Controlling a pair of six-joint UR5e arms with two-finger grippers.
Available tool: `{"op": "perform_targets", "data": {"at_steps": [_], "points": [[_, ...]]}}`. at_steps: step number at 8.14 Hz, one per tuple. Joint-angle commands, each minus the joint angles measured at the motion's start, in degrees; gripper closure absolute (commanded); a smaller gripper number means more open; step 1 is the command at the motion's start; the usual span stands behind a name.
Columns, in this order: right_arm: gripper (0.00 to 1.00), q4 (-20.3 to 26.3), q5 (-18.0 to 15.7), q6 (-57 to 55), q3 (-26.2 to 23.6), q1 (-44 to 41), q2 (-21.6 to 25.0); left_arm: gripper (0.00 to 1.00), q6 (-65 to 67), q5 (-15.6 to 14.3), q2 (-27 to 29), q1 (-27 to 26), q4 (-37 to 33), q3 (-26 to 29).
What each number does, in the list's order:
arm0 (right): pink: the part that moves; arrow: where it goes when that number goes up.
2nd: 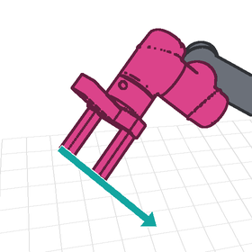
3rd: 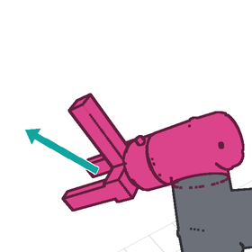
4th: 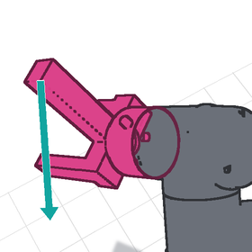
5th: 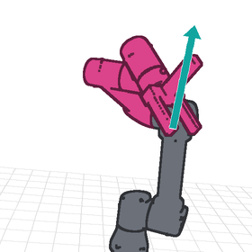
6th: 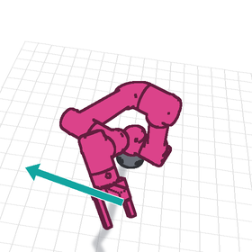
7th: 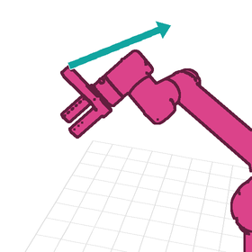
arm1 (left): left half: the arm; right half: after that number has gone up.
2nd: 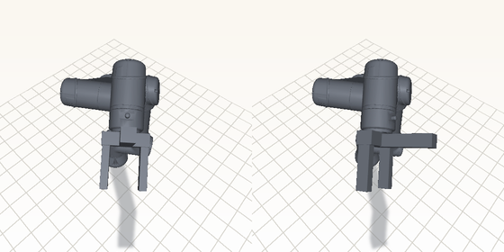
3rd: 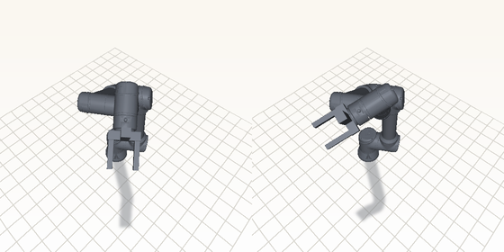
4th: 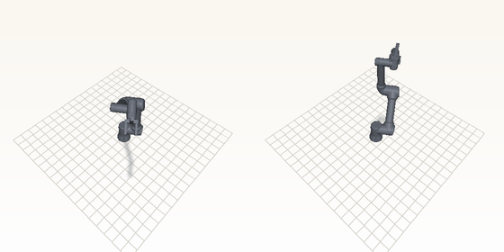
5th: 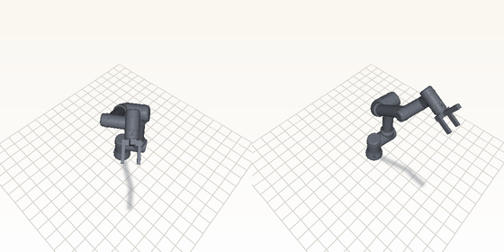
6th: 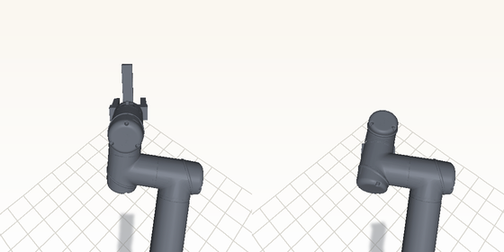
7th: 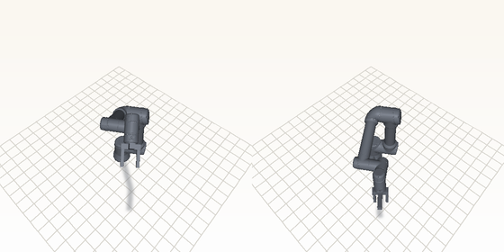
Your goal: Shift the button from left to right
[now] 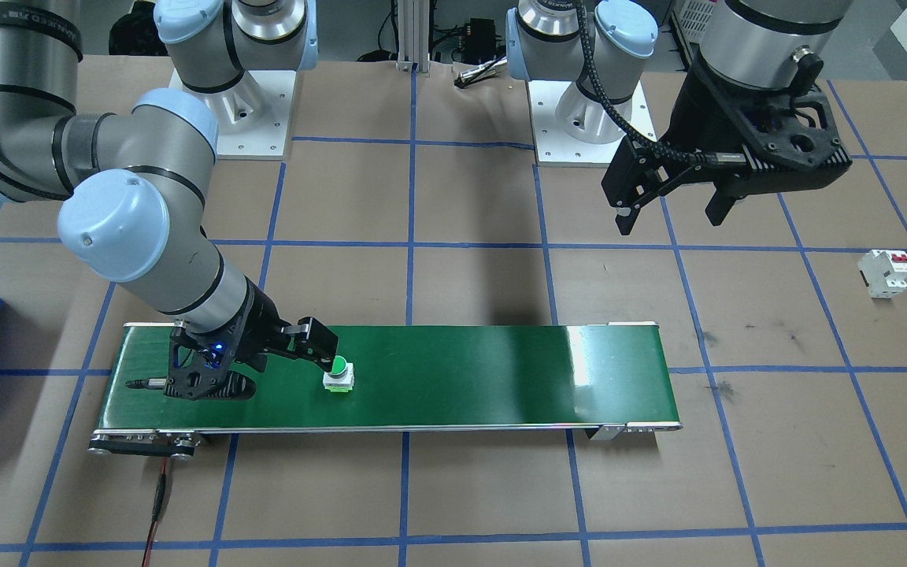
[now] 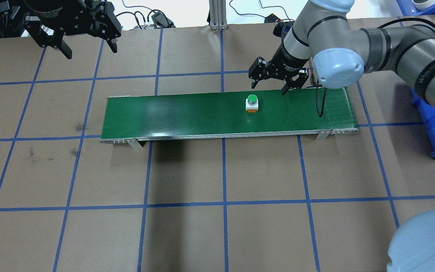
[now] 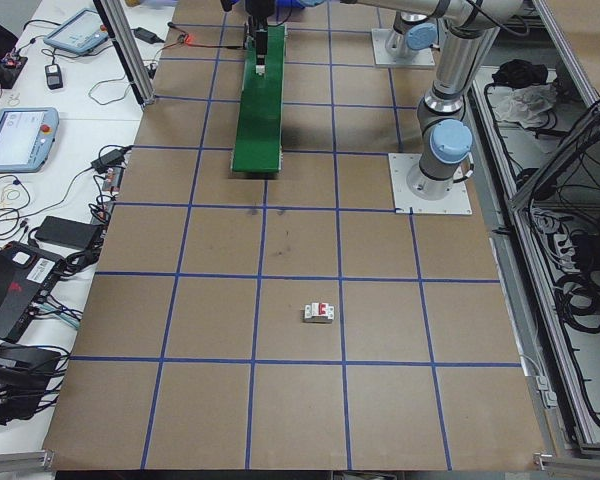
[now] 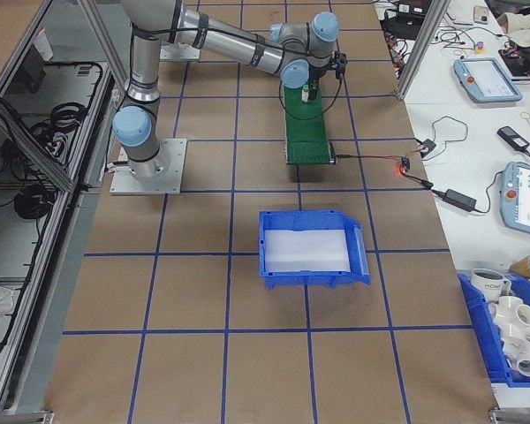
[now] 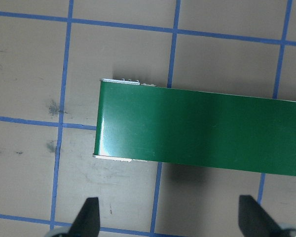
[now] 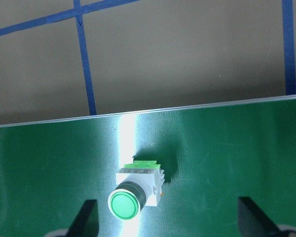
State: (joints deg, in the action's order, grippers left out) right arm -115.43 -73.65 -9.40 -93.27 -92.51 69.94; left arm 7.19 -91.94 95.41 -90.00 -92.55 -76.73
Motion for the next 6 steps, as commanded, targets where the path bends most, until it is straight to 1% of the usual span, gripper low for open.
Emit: {"op": "perform_targets", "data": {"at_steps": [1,4,5,6], "points": [[0.0,-1.28,-0.18,0.17,-1.98,0.04,-2.09,0.0,0.1,0.0,0.04,0.0,0.0,0.0],[0.0,-1.55,-1.93,2.1,-2.7,0.04,-2.53,0.0,0.1,0.0,0.04,0.0,0.0,0.0],[0.0,-1.46,-5.86,4.11,-2.7,0.04,-3.58,0.0,0.1,0.0,0.04,0.0,0.0,0.0],[0.02,-1.46,-6.5,4.39,-2.7,0.13,-3.76,0.0,0.1,0.0,0.04,0.0,0.0,0.0]]}}
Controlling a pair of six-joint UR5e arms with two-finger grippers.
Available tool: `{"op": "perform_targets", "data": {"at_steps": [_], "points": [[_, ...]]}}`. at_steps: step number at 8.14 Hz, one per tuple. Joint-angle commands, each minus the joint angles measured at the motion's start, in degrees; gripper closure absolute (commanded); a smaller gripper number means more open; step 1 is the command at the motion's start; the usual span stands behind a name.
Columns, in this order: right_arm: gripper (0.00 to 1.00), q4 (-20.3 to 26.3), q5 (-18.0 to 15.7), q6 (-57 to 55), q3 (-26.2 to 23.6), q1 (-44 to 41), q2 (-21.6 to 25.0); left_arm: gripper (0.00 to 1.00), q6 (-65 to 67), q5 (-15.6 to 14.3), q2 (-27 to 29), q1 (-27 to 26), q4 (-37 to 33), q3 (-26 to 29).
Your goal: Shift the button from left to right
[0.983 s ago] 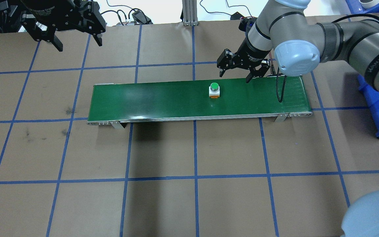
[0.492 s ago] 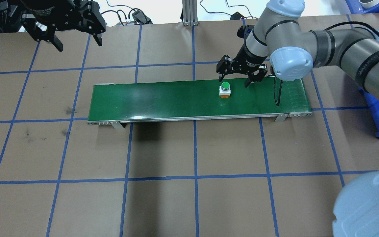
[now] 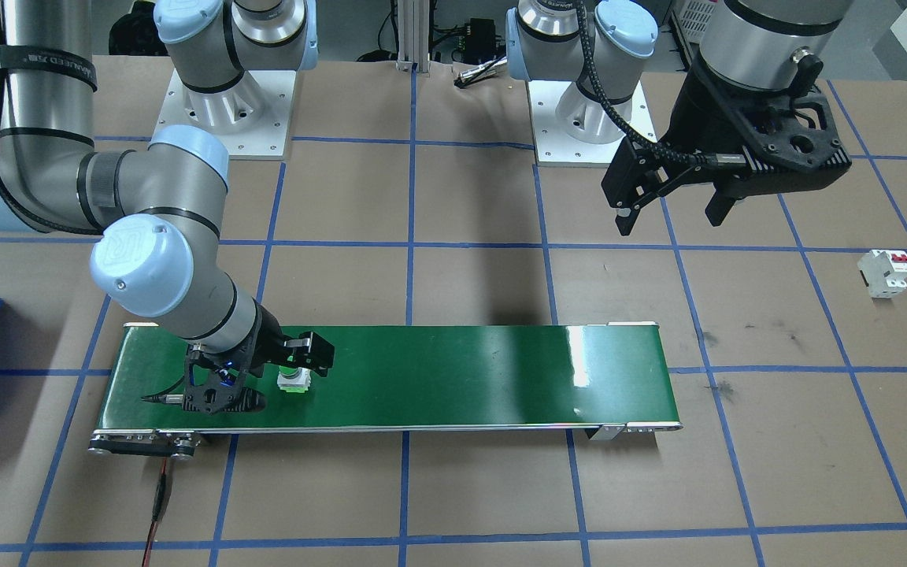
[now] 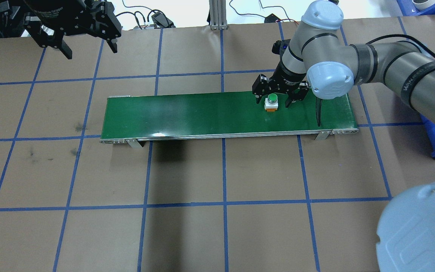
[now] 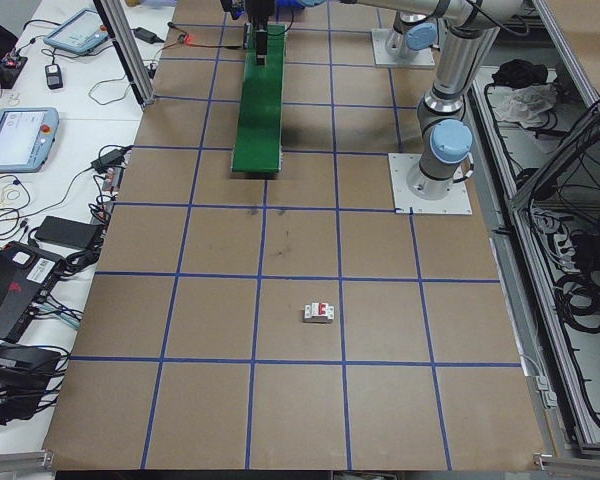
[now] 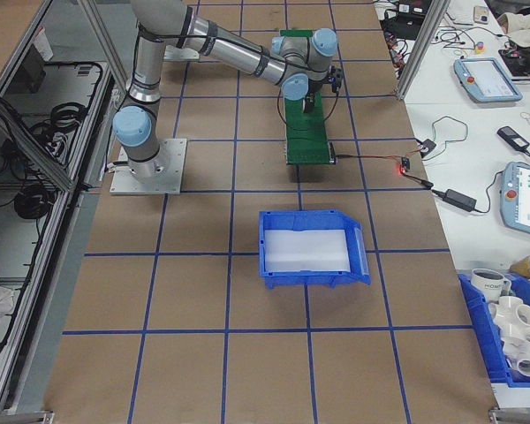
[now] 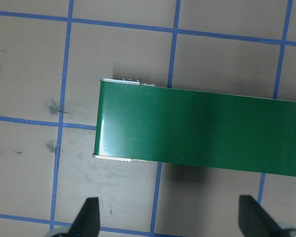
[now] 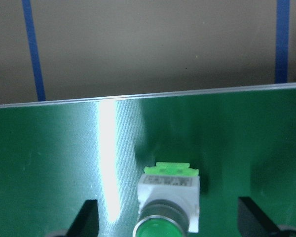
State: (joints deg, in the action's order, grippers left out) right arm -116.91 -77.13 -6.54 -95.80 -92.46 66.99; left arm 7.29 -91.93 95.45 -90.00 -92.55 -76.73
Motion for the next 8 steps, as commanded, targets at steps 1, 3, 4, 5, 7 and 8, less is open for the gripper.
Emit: {"op": "perform_targets", "data": {"at_steps": [1,3,4,5,7,8], "points": [[0.27,-0.08,-3.38,2.32,-0.09,0.17,-0.81,0.0,0.0,0.0,0.0,0.0,0.0,0.0],[0.78,0.01,-6.26,6.17,0.0,0.87,-0.81,0.0,0.27,0.09,0.0,0.0,0.0,0.0],[1.0,0.18,-6.71,7.76,0.0,1.57,-0.63,0.0,0.18,0.09,0.0,0.0,0.0,0.0],[1.0,0.19,-6.81,7.86,0.17,2.36,-0.46,0.0,0.09,0.09,0.0,0.0,0.0,0.0],[1.0,1.23,-6.63,8.04,1.92,4.29,1.11,0.0,0.0,0.09,0.0,0.0,0.09,0.0],[1.0,6.2,-7.33,9.08,3.67,5.78,3.04,0.0,0.0,0.09,0.0,0.0,0.0,0.0]]}}
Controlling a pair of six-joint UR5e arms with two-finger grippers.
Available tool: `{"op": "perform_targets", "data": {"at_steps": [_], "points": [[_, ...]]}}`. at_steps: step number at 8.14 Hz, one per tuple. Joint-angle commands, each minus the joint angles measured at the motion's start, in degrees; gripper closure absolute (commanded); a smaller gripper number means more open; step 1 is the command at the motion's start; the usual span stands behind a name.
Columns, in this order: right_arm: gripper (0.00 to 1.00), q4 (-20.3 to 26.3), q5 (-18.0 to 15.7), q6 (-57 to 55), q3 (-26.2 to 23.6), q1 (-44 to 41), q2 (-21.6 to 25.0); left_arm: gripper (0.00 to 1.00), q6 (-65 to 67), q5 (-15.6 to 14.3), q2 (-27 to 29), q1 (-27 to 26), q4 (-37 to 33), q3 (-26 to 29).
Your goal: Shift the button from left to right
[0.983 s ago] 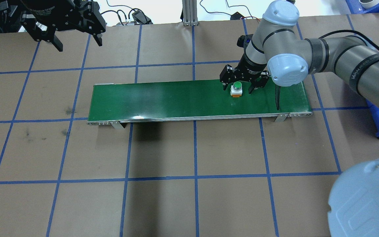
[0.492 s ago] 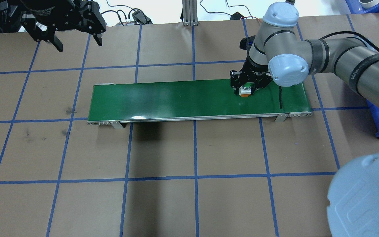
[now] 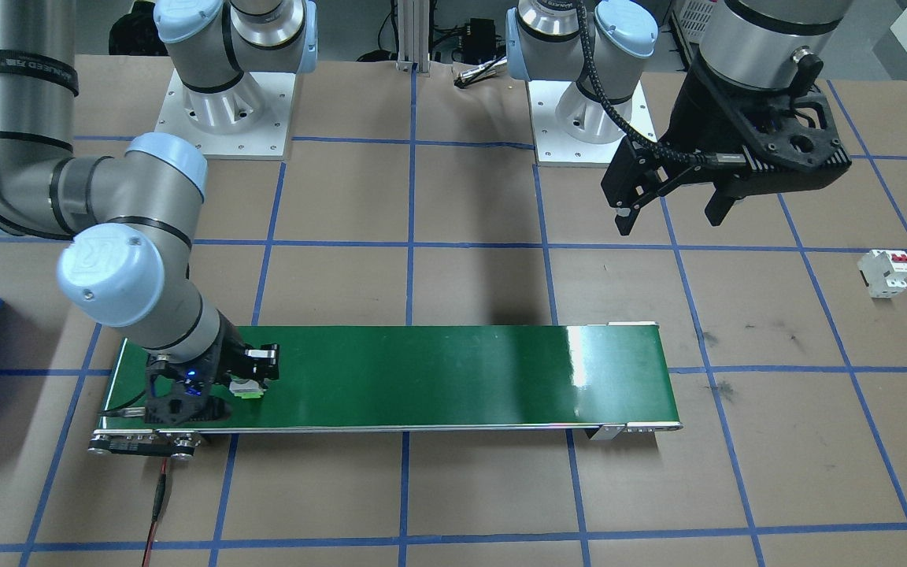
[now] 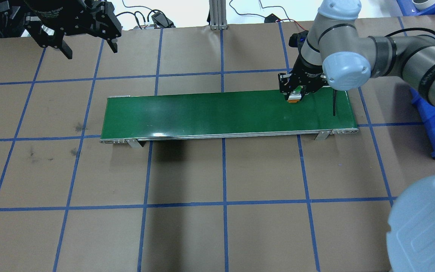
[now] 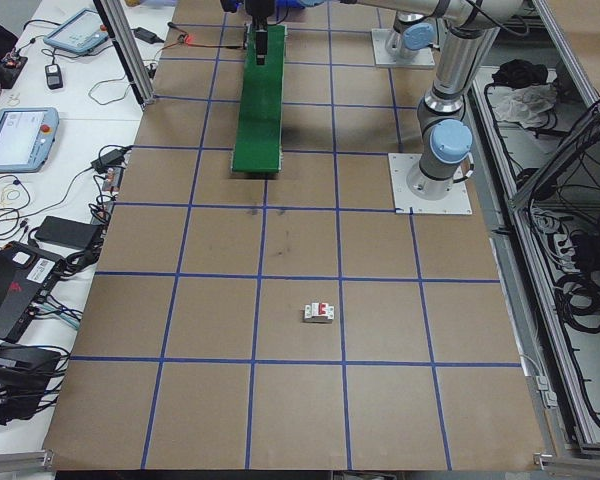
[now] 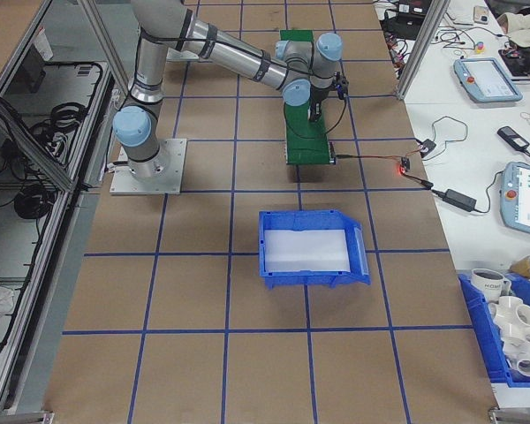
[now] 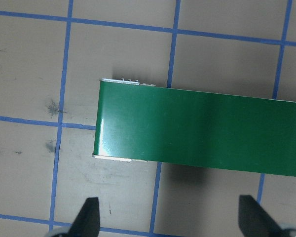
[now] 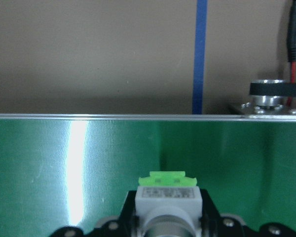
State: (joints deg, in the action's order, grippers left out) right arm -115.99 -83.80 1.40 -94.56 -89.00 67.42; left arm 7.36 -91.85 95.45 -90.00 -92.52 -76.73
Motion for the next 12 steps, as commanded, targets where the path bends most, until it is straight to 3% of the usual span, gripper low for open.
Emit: {"op": "perform_targets", "data": {"at_steps": [1,4,5,6,9,10,12], "points": [[1.0,8.2,-2.4,4.11,4.27,4.43,4.72,0.0,-0.06,0.0,0.0,0.0,-0.03,0.0],[1.0,10.16,-4.7,17.27,5.08,17.67,8.6,0.0,-0.15,0.0,0.0,0.0,-0.03,-0.09],[1.0,12.17,-7.75,22.54,5.52,22.42,9.74,0.0,-0.15,0.0,0.0,0.0,-0.03,0.0],[1.0,12.36,-8.48,30.6,7.7,27.16,9.75,0.0,-0.24,0.0,0.0,0.0,-0.03,-0.09],[1.0,11.06,-7.6,45.33,9.13,40.45,7.75,0.0,-0.24,0.0,-0.09,0.0,-0.03,-0.09],[1.0,8.26,-7.43,49.1,9.39,41.61,5.29,0.0,-0.24,0.0,-0.09,0.0,-0.03,-0.09],[1.0,5.43,-3.85,52.03,9.65,43.81,1.15,0.0,-0.24,0.0,0.0,0.0,-0.03,-0.09]]}}
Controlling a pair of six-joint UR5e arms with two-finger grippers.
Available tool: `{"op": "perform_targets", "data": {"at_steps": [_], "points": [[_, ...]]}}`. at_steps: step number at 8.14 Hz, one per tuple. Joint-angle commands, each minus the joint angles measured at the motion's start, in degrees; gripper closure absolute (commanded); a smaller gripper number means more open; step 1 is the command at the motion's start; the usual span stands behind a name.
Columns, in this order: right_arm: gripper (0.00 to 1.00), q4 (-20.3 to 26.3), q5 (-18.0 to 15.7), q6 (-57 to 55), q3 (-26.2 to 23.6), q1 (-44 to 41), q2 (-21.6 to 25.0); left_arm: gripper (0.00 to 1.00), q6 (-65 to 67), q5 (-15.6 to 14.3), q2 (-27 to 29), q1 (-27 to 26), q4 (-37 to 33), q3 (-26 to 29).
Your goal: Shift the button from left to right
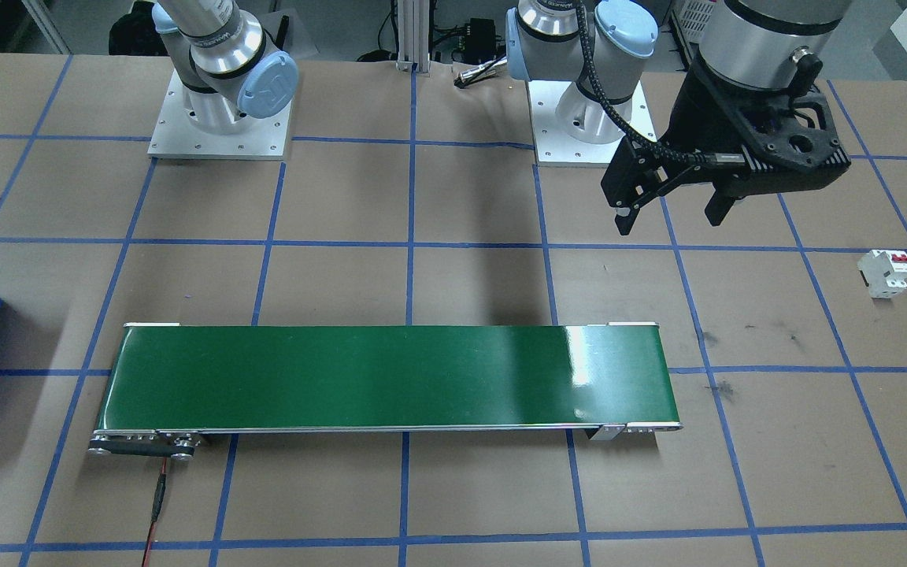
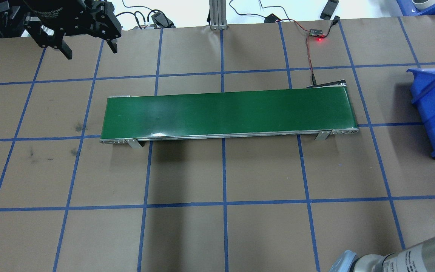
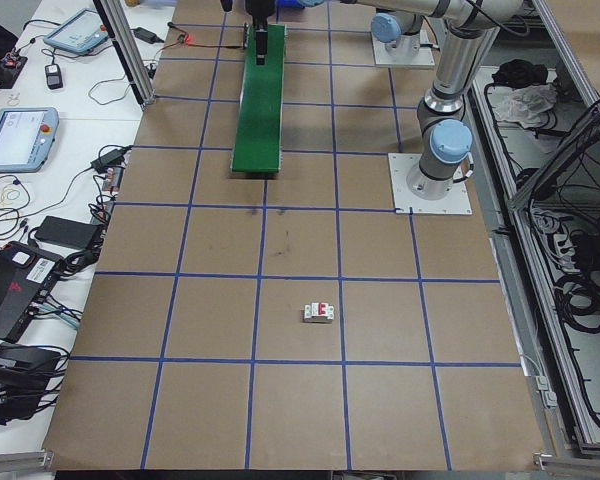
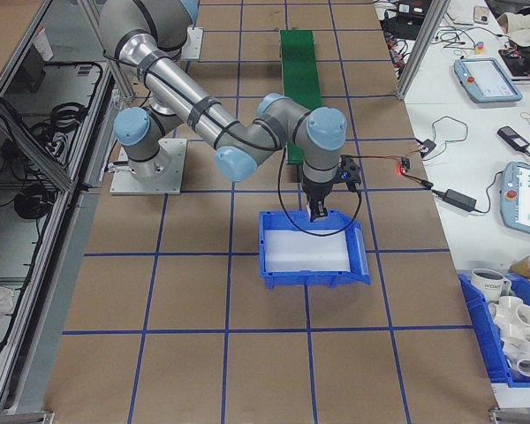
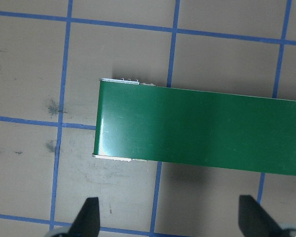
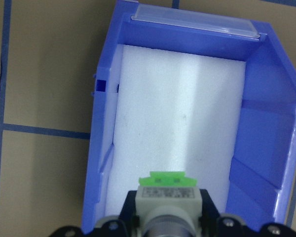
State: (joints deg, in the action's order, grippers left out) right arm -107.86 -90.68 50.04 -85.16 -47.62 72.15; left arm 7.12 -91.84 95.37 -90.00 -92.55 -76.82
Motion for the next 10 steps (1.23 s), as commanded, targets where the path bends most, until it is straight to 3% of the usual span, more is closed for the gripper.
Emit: {"op": "perform_targets", "data": {"at_steps": [1,3,8,10], "points": [[1.0,-4.36,3.14,3.39,0.25,2.44,-4.72,0.0,0.0,0.0,0.08,0.0,0.0,0.0],[1.0,-4.9,3.32,2.45,0.17,2.88,-8.58,0.0,0.09,0.0,-0.01,0.0,0.0,0.0],[1.0,-6.91,2.27,-1.09,-1.06,2.88,-12.9,0.0,0.0,0.0,-0.01,0.0,0.0,0.0],[0.95,-7.62,1.56,-1.17,-1.15,2.88,-14.05,0.0,-0.09,-0.09,-0.45,0.0,0.0,-0.79]]}}
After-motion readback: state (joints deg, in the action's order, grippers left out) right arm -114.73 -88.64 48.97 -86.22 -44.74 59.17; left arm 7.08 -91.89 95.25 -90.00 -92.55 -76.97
